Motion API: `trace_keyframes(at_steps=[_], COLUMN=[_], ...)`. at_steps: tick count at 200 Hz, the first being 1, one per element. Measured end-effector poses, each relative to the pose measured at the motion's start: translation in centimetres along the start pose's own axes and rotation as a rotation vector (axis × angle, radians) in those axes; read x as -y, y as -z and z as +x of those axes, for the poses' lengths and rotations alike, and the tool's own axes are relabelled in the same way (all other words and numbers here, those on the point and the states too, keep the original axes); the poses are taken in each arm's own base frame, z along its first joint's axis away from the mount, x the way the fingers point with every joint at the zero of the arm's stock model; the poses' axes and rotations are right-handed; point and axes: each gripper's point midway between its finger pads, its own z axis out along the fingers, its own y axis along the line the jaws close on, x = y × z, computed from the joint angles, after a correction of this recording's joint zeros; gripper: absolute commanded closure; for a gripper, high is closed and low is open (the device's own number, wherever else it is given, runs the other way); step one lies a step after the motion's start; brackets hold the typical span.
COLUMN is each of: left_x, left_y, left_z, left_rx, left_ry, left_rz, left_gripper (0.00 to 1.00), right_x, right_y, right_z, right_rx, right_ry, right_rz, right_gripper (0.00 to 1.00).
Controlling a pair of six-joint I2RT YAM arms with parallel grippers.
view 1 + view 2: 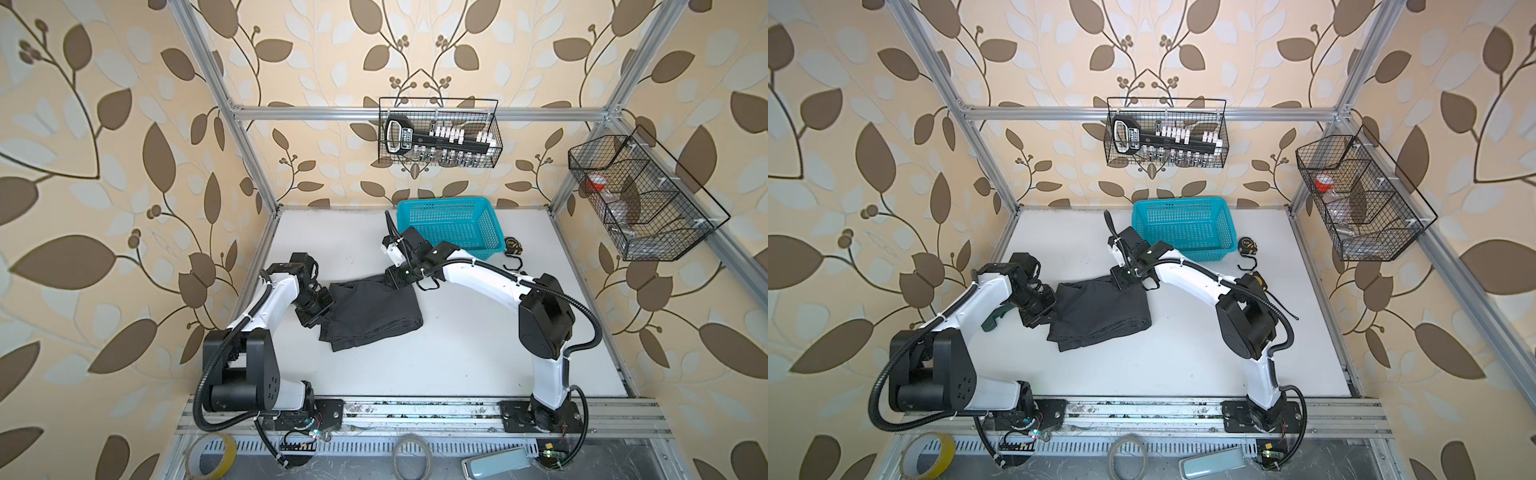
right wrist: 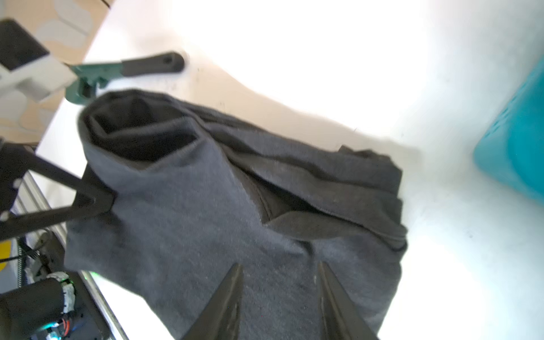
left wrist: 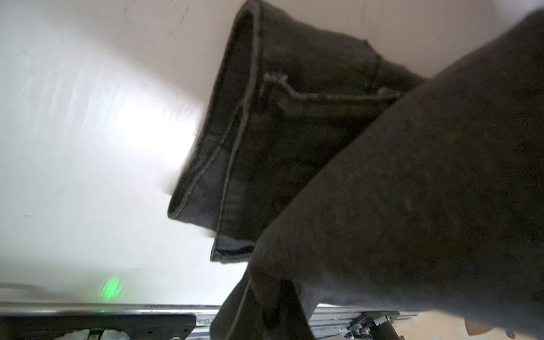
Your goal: Fold and stack the trousers
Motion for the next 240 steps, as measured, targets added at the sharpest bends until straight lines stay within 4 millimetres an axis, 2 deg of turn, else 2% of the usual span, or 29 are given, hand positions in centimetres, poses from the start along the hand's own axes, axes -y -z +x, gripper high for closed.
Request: trace_keyframes(at_steps=[24, 46, 63, 83, 101, 123, 140, 157, 192, 219, 240], left_x=[-0.2, -1.6, -2.9, -3.6, -3.1, -3.4, -4.5, -5.0, -4.8, -4.4, -3.4], left_y=[0.2, -1.3, -2.4, -2.7, -2.3, -2.9, -3.5, -3.3, -2.4, -1.2, 1.2], left_z=[1.2, 2.5, 3.3, 2.3, 0.9, -0.1, -0.4, -0.8, -2.2, -2.7, -3.0], left_rx=[-0.019, -0.066, -0.11, -0.099, -0.057, -0.04, -0.037, -0.016, 0.044, 0.08, 0.134], left_ry=[-0.005, 0.015, 0.039, 0.05, 0.049, 0.054, 0.079, 0.084, 0.072, 0.064, 0.049], left_rz=[0.013, -0.013, -0.059, -0.116, -0.122, -0.147, -0.179, -0.205, -0.228, -0.231, -0.212], left_gripper=[0.89, 0.88, 0.83, 0.73, 0.66, 0.53, 0.48, 0.38, 0.31, 0.28, 0.28], right_x=[0.2, 0.8, 1.6, 2.2, 2.3, 2.3, 2.4, 2.7, 3.5, 3.5, 3.1], right_y=[-1.1, -3.4, -5.3, -7.0, -7.6, -7.8, -8.1, -8.2, -7.9, -5.6, -3.7], right_z=[-0.5, -0.1, 0.7, 1.3, 1.8, 1.8, 2.0, 2.3, 3.4, 5.7, 7.3], right_rx=[0.005, -0.017, -0.05, -0.072, -0.083, -0.082, -0.087, -0.096, -0.131, -0.183, -0.226], right_ry=[0.0, 0.004, 0.008, 0.023, 0.039, 0.05, 0.05, 0.039, -0.027, -0.091, -0.138], right_rz=[0.001, 0.017, 0.037, 0.059, 0.074, 0.085, 0.09, 0.096, 0.114, 0.115, 0.109], right_gripper=[0.59, 0.59, 0.59, 0.59, 0.59, 0.6, 0.6, 0.6, 0.6, 0.6, 0.59])
